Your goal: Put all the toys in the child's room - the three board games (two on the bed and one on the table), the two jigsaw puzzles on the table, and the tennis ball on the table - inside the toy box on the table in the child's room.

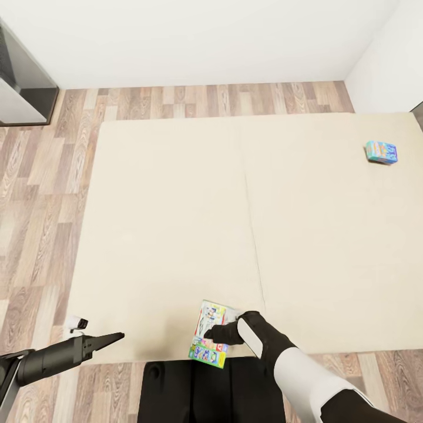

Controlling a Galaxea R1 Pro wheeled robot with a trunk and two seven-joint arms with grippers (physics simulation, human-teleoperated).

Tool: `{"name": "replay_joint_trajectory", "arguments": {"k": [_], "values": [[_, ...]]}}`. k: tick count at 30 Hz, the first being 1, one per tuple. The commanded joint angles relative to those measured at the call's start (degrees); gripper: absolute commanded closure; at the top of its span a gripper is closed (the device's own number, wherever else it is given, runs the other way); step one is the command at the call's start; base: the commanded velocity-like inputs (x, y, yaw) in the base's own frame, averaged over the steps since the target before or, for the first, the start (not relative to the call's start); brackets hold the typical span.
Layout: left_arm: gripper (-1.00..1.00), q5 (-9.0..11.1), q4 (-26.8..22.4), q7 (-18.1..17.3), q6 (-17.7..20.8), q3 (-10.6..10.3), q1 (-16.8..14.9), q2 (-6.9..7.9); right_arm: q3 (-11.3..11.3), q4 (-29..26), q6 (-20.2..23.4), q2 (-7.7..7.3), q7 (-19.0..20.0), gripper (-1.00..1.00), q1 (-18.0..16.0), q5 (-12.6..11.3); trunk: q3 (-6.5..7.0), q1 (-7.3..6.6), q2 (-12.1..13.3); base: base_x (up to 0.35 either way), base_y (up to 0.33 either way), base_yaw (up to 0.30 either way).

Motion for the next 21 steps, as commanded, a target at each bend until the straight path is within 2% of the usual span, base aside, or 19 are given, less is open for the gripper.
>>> {"name": "replay_joint_trajectory", "arguments": {"k": [1, 21], "values": [[-1.00, -0.04, -0.01, -0.24, 0.60, 0.02, 0.00, 0.02, 0.10, -0.02, 0.20, 0.00, 0.17, -1.00, -0.03, 0.26, -0.06, 0.03, -0.09, -0.055, 0.101, 0.000], [-1.00, -0.04, -0.01, -0.24, 0.56, 0.07, 0.00, 0.02, 0.02, -0.02, 0.20, 0.00, 0.17, -1.00, -0.05, 0.26, -0.06, 0.03, -0.09, -0.005, 0.009, 0.000]]}}
